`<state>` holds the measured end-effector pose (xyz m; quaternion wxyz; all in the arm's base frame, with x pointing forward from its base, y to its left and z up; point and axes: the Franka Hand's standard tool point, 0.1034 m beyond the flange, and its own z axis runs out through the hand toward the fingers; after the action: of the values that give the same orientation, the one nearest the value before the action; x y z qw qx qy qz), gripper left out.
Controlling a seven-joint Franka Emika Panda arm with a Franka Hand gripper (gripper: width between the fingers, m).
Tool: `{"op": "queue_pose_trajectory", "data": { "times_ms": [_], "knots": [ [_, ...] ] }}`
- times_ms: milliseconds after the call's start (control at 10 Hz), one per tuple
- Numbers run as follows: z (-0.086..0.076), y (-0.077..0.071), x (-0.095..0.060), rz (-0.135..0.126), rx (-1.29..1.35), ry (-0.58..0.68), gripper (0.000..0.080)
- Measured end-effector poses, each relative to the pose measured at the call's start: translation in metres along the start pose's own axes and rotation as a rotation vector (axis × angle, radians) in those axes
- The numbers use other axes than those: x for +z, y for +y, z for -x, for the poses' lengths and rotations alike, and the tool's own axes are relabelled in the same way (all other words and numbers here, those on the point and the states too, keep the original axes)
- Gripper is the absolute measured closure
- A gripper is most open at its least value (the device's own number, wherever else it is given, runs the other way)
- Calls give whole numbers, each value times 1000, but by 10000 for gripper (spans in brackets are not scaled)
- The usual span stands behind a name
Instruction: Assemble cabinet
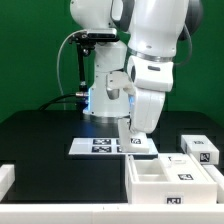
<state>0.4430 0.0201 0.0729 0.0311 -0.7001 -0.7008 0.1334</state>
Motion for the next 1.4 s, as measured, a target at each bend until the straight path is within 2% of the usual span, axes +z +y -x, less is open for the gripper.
{"op": "queue_pose_trajectory", "data": {
  "times_ms": [300, 600, 700, 1000, 1100, 1200, 1300, 1400],
  "knots": [
    [4, 0, 1, -3, -11, 28, 735],
    [22, 4, 1, -16, 17, 195, 735],
    [29, 8, -1, -11, 40, 254, 735],
    [49, 7, 4, -5, 78, 330, 735],
    [50, 4, 5, -29, 89, 322, 735],
    [48, 5, 5, -23, 71, 331, 735],
    [46, 2, 1, -47, 69, 340, 735],
    [39, -2, -3, -92, 55, 353, 735]
  ]
}}
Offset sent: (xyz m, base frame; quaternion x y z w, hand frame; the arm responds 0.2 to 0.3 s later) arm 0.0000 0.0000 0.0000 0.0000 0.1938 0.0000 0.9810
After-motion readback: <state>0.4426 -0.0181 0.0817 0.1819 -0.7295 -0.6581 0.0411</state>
